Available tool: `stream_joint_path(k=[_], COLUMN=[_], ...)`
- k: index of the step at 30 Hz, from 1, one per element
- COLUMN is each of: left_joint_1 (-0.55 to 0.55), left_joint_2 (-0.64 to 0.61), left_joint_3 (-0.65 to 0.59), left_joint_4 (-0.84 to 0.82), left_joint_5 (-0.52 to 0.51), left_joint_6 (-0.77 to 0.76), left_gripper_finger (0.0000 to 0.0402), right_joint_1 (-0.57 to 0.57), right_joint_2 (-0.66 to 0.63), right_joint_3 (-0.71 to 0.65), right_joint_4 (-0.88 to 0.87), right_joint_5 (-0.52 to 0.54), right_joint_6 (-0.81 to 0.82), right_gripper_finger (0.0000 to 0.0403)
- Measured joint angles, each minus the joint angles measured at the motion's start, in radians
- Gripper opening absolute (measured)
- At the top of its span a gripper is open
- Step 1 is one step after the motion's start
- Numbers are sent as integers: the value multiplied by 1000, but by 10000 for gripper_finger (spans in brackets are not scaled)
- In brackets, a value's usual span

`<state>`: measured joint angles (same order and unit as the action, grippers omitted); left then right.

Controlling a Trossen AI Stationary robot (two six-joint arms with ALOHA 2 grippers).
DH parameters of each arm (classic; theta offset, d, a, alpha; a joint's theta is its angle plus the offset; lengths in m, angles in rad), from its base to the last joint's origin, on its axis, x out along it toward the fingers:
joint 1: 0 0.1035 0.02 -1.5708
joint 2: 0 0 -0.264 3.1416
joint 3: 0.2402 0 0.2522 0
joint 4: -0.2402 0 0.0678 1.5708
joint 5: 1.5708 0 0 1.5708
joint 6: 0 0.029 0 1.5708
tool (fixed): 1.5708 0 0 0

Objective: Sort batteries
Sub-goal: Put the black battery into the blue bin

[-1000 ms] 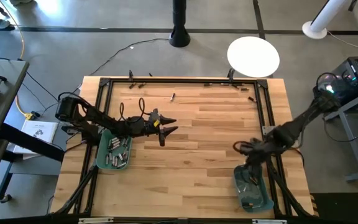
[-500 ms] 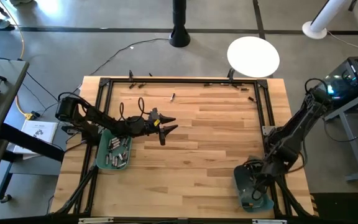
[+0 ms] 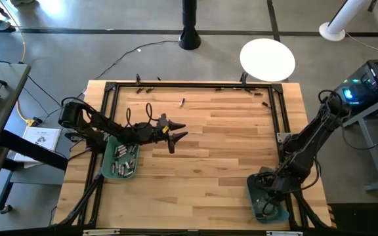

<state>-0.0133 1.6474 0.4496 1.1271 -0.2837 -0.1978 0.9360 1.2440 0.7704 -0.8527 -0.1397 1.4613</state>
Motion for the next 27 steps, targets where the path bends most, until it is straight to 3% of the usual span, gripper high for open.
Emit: stream_joint_path(k=[9,18,27], left_joint_1=[0,0,0], left_joint_2=[0,0,0], left_joint_3=[0,0,0], left_joint_4=[0,-1,-1], left_joint_5=[0,0,0], left_joint_6=[0,0,0], left_gripper_finger=[172,172,172], right_joint_1=[-22,-95,-112], right_joint_2=[23,136,204], right_joint_3=[0,-1,-1], right_joint_4=[65,146,130], right_joint_5=[70,7,-13], right_joint_6=[-113,-240,-258], right_gripper_finger=[27,27,132])
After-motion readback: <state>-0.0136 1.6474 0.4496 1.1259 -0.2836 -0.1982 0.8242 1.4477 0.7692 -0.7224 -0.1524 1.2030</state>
